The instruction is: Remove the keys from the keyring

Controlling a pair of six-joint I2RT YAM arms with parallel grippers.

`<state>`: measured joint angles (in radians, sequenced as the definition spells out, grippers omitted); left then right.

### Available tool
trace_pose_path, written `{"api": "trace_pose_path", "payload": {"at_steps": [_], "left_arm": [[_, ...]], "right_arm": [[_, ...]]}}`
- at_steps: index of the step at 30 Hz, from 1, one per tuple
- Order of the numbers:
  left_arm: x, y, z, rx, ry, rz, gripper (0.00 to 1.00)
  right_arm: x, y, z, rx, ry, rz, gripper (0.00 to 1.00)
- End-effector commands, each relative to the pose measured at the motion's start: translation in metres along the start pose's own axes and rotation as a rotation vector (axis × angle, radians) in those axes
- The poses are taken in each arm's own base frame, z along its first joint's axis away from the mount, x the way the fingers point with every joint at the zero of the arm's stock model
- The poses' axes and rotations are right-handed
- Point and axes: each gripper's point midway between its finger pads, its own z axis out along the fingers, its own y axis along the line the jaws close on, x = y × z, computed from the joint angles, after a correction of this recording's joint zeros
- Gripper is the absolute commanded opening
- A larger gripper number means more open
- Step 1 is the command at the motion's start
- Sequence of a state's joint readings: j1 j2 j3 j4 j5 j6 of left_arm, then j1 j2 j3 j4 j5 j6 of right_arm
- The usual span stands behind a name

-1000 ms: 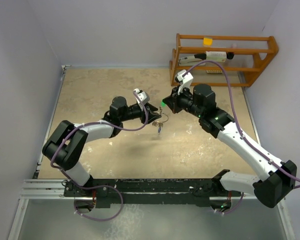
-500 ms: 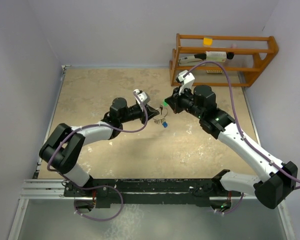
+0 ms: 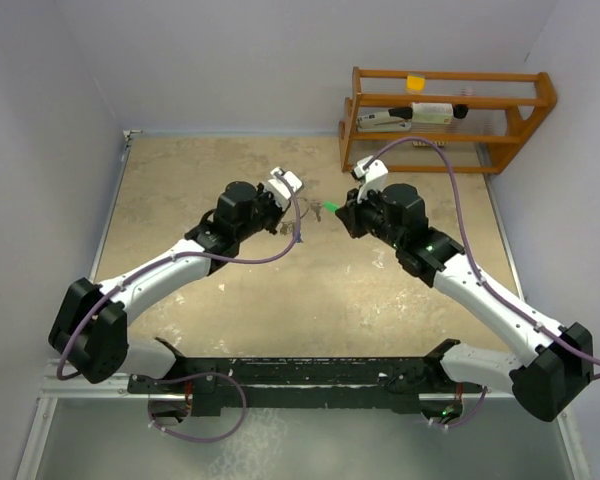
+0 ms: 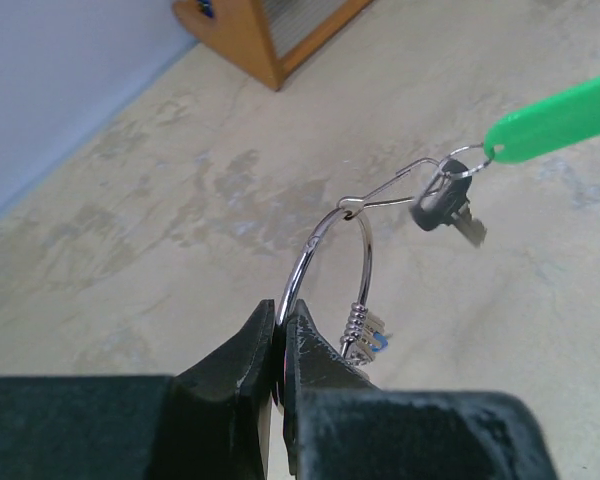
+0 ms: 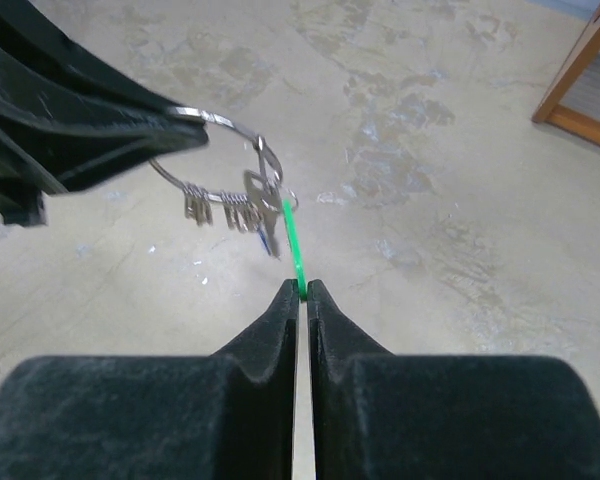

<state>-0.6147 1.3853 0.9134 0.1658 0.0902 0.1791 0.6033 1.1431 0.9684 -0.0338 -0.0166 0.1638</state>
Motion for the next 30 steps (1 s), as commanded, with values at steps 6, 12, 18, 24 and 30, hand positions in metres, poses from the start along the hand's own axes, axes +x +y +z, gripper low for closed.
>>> {"api": "trace_pose_path", "payload": {"at_steps": [6,12,18,24,30], "left_arm": [[-0.064,0.044,-0.032,-0.248,-0.054,0.158,0.00],[-0.092,0.021,-0.037,-0.174,-0.107,0.178,0.00],[-0.106,-0.008,-0.045,-0.086,-0.141,0.172,0.00],[-0.119,-0.032,-0.053,0.011,-0.193,0.149,0.00],[-0.130,-0.048,-0.060,0.067,-0.226,0.143,0.00]], "right_arm": [[0.022,0.002,0.014,-0.024,-0.027,0.023,0.57],[0.030,0.009,0.020,-0.073,-0.068,0.009,0.61],[0.025,0.023,0.006,-0.152,-0.251,-0.071,0.60],[0.010,0.025,-0.002,-0.159,-0.365,-0.089,0.58],[0.003,0.028,0.000,-0.175,-0.402,-0.093,0.57]]}}
